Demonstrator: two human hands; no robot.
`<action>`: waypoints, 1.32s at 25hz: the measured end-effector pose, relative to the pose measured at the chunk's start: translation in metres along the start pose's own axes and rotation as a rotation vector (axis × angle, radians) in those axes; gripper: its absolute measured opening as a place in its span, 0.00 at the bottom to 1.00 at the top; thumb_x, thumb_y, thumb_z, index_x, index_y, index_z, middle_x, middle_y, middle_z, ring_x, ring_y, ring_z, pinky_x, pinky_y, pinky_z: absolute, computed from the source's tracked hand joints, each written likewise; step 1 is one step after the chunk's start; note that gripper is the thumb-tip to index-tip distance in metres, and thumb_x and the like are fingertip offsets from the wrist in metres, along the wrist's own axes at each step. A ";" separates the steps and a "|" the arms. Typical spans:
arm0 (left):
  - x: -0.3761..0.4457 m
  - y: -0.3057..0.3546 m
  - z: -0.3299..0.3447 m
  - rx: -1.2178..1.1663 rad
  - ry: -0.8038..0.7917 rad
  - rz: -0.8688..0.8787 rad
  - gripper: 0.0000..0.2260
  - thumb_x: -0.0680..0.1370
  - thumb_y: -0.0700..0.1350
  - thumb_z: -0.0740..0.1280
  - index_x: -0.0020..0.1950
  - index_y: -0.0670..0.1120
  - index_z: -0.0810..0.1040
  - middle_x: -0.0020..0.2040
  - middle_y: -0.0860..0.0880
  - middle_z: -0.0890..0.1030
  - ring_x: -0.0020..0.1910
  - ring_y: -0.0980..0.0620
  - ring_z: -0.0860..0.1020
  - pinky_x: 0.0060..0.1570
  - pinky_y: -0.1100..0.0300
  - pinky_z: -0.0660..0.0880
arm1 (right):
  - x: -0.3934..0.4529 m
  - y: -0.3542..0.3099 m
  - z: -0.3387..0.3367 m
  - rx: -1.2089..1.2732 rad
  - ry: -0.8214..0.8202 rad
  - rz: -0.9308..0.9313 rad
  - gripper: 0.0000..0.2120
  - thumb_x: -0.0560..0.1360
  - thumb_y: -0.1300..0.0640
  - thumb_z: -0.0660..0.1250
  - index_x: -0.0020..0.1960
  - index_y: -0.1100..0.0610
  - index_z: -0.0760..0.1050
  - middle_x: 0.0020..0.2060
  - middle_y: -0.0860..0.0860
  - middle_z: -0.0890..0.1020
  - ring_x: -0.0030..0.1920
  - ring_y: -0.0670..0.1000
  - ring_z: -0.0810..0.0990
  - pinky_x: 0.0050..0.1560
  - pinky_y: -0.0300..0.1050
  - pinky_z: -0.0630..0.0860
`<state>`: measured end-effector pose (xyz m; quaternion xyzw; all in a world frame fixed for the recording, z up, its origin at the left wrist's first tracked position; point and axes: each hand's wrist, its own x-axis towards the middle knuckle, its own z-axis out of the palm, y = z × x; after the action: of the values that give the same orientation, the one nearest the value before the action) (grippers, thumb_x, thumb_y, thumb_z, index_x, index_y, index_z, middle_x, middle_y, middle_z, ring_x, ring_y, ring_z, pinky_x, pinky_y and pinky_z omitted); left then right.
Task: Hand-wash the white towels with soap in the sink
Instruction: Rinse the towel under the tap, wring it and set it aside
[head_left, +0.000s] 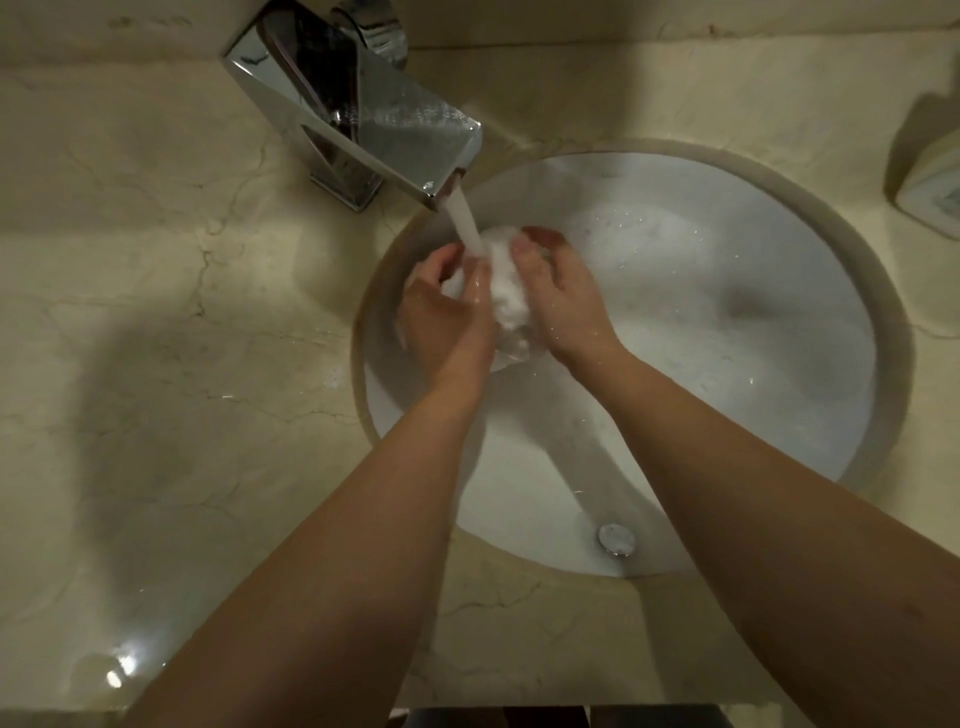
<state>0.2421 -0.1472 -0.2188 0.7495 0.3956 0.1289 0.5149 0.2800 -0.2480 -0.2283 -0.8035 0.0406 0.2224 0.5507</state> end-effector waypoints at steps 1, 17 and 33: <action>0.002 -0.002 0.002 0.004 -0.011 -0.002 0.13 0.73 0.53 0.66 0.51 0.47 0.84 0.47 0.51 0.83 0.48 0.52 0.80 0.53 0.59 0.75 | 0.000 -0.001 0.002 -0.044 0.012 0.003 0.23 0.79 0.40 0.60 0.70 0.51 0.70 0.63 0.50 0.76 0.64 0.50 0.73 0.65 0.46 0.71; 0.003 -0.013 0.010 -0.306 -0.191 -0.015 0.11 0.79 0.40 0.58 0.54 0.44 0.80 0.44 0.57 0.82 0.44 0.68 0.79 0.48 0.70 0.72 | 0.009 -0.002 0.019 -0.321 0.119 -0.141 0.25 0.76 0.40 0.58 0.68 0.50 0.71 0.70 0.52 0.71 0.68 0.55 0.71 0.66 0.53 0.70; 0.019 -0.033 0.062 -0.028 -0.143 0.228 0.21 0.80 0.52 0.59 0.53 0.38 0.83 0.52 0.46 0.83 0.55 0.53 0.79 0.61 0.64 0.72 | 0.042 0.028 0.006 -0.411 0.119 0.143 0.27 0.73 0.32 0.62 0.61 0.52 0.70 0.44 0.44 0.73 0.45 0.50 0.77 0.46 0.42 0.70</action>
<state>0.2760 -0.1699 -0.2788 0.7895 0.2684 0.1383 0.5344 0.3072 -0.2455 -0.2717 -0.9056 0.0835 0.2168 0.3549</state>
